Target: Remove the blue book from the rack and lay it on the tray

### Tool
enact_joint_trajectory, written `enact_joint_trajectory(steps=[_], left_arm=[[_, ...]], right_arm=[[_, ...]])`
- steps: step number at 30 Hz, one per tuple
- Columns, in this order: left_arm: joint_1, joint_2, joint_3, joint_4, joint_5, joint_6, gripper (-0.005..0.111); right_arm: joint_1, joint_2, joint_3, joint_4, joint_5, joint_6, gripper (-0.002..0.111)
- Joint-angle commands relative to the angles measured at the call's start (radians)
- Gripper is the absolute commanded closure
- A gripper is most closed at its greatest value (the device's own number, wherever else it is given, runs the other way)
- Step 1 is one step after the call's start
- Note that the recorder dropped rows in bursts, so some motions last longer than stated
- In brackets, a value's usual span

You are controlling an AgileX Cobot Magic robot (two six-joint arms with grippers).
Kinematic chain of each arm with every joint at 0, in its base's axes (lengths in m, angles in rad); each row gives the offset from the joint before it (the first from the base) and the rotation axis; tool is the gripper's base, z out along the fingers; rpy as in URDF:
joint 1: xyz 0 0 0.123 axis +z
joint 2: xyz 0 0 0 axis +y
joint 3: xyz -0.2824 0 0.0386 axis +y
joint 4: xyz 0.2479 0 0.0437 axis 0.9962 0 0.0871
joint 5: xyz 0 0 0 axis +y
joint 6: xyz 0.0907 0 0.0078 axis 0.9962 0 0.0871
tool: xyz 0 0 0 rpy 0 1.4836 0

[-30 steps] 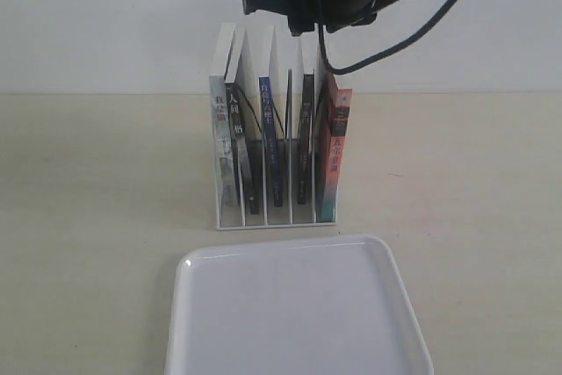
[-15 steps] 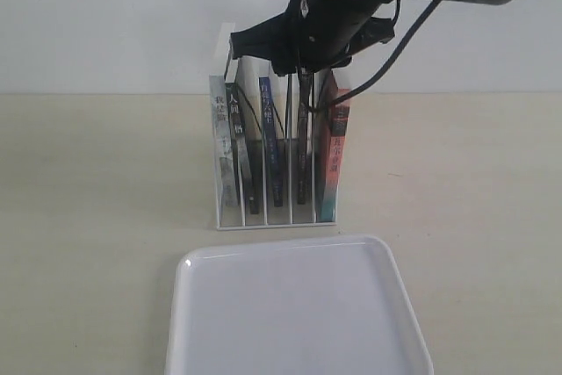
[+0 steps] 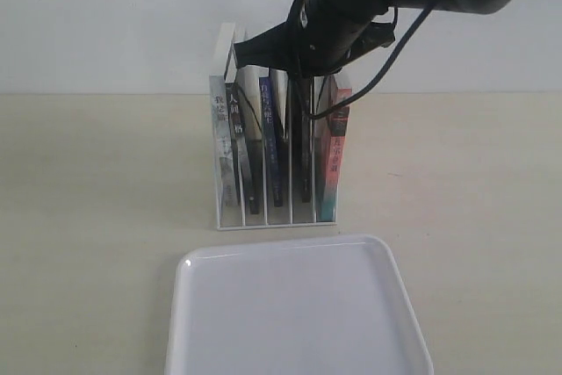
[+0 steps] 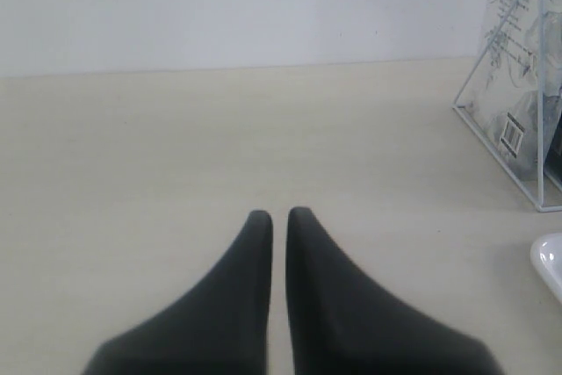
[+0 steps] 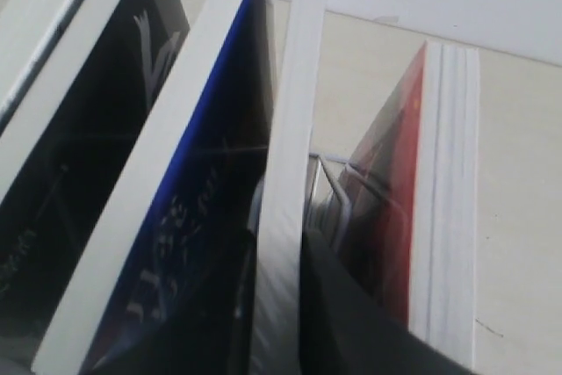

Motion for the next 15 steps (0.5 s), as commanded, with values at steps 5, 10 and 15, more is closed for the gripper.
enact_joint_trajectory(steps=[5,10,15], left_arm=[[-0.001,-0.004,0.004,-0.008,-0.005,0.004,0.102],[-0.001,-0.004,0.004,-0.008,-0.003,0.004,0.102],[-0.001,-0.004,0.004,-0.008,-0.003,0.004,0.102]], right_arm=[[-0.003,-0.03,-0.005,-0.041,-0.018,0.099,0.099],[-0.003,-0.073,-0.005,-0.056,-0.016,0.118,0.099],[-0.003,-0.116,-0.005,-0.062,-0.002,0.118,0.099]])
